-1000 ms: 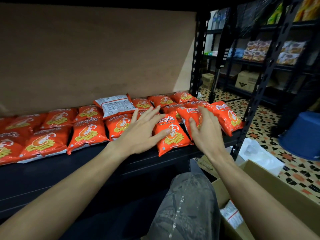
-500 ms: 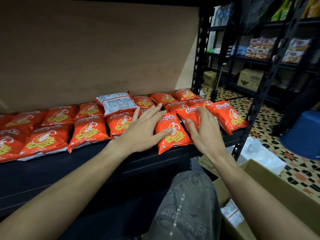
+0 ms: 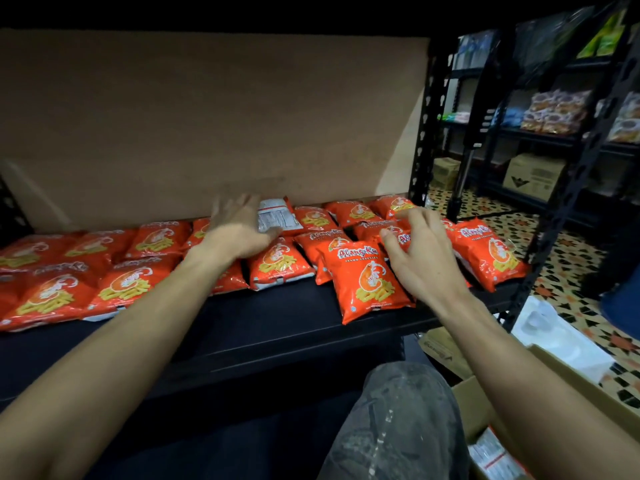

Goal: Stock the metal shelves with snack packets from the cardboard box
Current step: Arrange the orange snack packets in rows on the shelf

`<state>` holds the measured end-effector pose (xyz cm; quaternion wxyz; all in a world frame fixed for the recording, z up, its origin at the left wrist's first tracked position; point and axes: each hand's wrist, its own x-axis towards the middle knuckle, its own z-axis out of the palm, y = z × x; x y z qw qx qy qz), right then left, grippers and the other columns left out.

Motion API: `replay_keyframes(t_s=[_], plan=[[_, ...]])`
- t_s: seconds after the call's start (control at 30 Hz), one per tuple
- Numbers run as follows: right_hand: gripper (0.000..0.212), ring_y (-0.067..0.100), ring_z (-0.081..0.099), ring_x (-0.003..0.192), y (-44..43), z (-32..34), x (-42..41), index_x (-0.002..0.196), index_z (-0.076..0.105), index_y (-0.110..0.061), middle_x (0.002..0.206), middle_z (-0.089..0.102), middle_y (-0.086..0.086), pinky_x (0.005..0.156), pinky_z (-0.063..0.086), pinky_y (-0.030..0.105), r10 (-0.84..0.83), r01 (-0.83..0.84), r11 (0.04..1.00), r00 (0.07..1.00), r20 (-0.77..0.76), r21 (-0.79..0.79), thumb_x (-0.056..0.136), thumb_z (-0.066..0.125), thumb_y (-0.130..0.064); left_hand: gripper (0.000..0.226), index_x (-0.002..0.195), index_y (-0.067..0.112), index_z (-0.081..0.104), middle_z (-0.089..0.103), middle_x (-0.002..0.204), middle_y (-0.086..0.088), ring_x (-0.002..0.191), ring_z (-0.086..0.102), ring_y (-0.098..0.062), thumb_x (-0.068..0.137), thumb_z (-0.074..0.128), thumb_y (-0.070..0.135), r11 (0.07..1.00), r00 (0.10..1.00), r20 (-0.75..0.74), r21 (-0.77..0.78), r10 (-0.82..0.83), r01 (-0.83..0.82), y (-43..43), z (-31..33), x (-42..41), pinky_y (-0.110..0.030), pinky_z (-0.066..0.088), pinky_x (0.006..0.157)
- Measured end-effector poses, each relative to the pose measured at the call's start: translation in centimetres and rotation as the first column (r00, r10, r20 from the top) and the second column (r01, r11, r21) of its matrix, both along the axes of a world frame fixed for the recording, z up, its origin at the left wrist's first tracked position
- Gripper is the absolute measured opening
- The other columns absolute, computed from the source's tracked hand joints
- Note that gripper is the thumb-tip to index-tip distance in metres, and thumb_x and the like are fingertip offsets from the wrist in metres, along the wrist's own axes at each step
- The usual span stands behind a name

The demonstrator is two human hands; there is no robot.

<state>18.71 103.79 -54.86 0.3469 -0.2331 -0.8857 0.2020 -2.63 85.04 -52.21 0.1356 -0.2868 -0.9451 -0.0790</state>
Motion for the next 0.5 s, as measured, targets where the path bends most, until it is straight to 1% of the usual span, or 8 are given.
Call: replay_keyframes(t_s=[0.07, 0.13, 0.23, 0.33, 0.37, 0.43, 0.47, 0.5], plan=[[0.042, 0.026, 0.045, 0.128, -0.5, 0.5, -0.2, 0.13, 0.053, -0.014, 0.136, 0.047, 0.008, 0.111, 0.037, 0.045, 0.021, -0.021, 1.0, 1.0, 0.007, -0.001, 0.098, 0.055, -0.04, 0.072, 0.148, 0.021, 0.037, 0.042, 0.151, -0.01, 0.138, 0.035, -0.035, 0.09, 0.057, 0.057, 0.999, 0.999, 0.041, -0.035, 0.027, -0.025, -0.6, 0.0, -0.2, -0.04, 0.024, 0.115], [0.042, 0.026, 0.046, 0.129, -0.8, 0.8, -0.3, 0.13, 0.054, -0.014, 0.137, 0.047, 0.008, 0.111, 0.037, 0.043, 0.036, -0.036, 0.999, 0.999, 0.016, -0.007, 0.097, 0.056, -0.039, 0.063, 0.145, 0.022, 0.042, 0.049, 0.145, -0.012, 0.132, 0.044, -0.036, 0.092, 0.059, 0.05, 1.0, 0.999, 0.048, 0.02, 0.023, -0.024, -0.9, -0.2, -0.6, -0.038, 0.033, 0.11], [0.041, 0.024, 0.045, 0.129, -1.3, 0.9, -0.1, 0.132, 0.053, -0.016, 0.138, 0.046, 0.005, 0.111, 0.037, 0.042, 0.047, -0.046, 0.999, 0.998, 0.037, -0.024, 0.098, 0.056, -0.039, 0.051, 0.141, 0.019, 0.049, 0.057, 0.136, -0.017, 0.124, 0.052, -0.038, 0.097, 0.055, 0.042, 0.992, 0.999, 0.025, 0.123, 0.027, -0.029, -1.6, -0.1, 0.0, -0.039, 0.04, 0.104], [0.041, 0.023, 0.045, 0.129, -1.8, 1.3, 0.0, 0.132, 0.053, -0.017, 0.138, 0.045, 0.005, 0.107, 0.037, 0.037, 0.073, -0.071, 0.997, 0.996, 0.059, -0.024, 0.097, 0.057, -0.039, 0.047, 0.139, 0.017, 0.05, 0.058, 0.132, -0.019, 0.121, 0.053, -0.039, 0.1, 0.048, 0.044, 0.956, 0.998, -0.057, 0.294, 0.021, -0.003, -2.8, 1.0, 1.8, -0.042, 0.04, 0.101], [0.041, 0.023, 0.045, 0.129, -2.1, 1.6, -0.2, 0.132, 0.053, -0.017, 0.139, 0.045, 0.005, 0.105, 0.036, 0.035, 0.082, -0.081, 0.997, 0.995, 0.064, -0.017, 0.097, 0.057, -0.039, 0.047, 0.136, 0.016, 0.052, 0.06, 0.127, -0.021, 0.119, 0.054, -0.04, 0.1, 0.046, 0.047, 0.934, 0.997, -0.071, 0.356, 0.03, -0.003, -3.3, 1.6, 2.6, -0.043, 0.042, 0.098], [0.041, 0.021, 0.044, 0.129, -2.8, 2.0, -0.4, 0.133, 0.052, -0.019, 0.139, 0.045, 0.003, 0.098, 0.035, 0.029, 0.111, -0.109, 0.994, 0.991, 0.069, -0.033, 0.097, 0.058, -0.039, 0.045, 0.119, 0.012, 0.059, 0.065, 0.104, -0.02, 0.108, 0.059, -0.04, 0.1, 0.046, 0.05, 0.896, 0.999, -0.038, 0.444, 0.01, 0.008, -4.2, 2.4, 3.6, -0.042, 0.046, 0.087], [0.04, 0.019, 0.044, 0.129, -3.2, 2.3, -0.5, 0.133, 0.052, -0.02, 0.138, 0.046, 0.002, 0.094, 0.033, 0.026, 0.137, -0.134, 0.99, 0.989, 0.061, -0.052, 0.097, 0.058, -0.039, 0.041, 0.11, 0.011, 0.061, 0.066, 0.091, -0.015, 0.1, 0.063, -0.037, 0.099, 0.047, 0.049, 0.87, 0.999, 0.026, 0.493, -0.046, 0.027, -4.6, 2.7, 4.0, -0.039, 0.046, 0.081], [0.04, 0.016, 0.045, 0.128, -3.5, 2.5, -0.7, 0.132, 0.052, -0.021, 0.137, 0.047, 0.0, 0.092, 0.031, 0.024, 0.164, -0.16, 0.984, 0.985, 0.05, -0.076, 0.097, 0.058, -0.04, 0.038, 0.106, 0.012, 0.065, 0.067, 0.086, -0.009, 0.094, 0.064, -0.031, 0.099, 0.05, 0.045, 0.815, 0.985, 0.106, 0.577, -0.139, 0.053, -4.7, 3.0, 4.5, -0.035, 0.045, 0.077]])
